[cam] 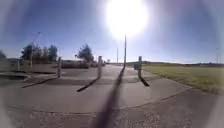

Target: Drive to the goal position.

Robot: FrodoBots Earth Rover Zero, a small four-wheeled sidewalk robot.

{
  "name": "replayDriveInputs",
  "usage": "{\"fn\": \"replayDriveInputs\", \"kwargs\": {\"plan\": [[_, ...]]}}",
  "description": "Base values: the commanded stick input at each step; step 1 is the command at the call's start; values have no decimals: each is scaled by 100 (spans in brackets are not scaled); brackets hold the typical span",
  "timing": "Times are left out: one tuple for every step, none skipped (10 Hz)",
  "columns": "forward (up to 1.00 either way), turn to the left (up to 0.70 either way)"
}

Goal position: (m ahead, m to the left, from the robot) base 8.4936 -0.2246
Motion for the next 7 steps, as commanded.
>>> {"fn": "replayDriveInputs", "kwargs": {"plan": [[100, 0], [100, 0], [100, 0], [100, 0], [100, -10], [100, -20], [100, -25]]}}
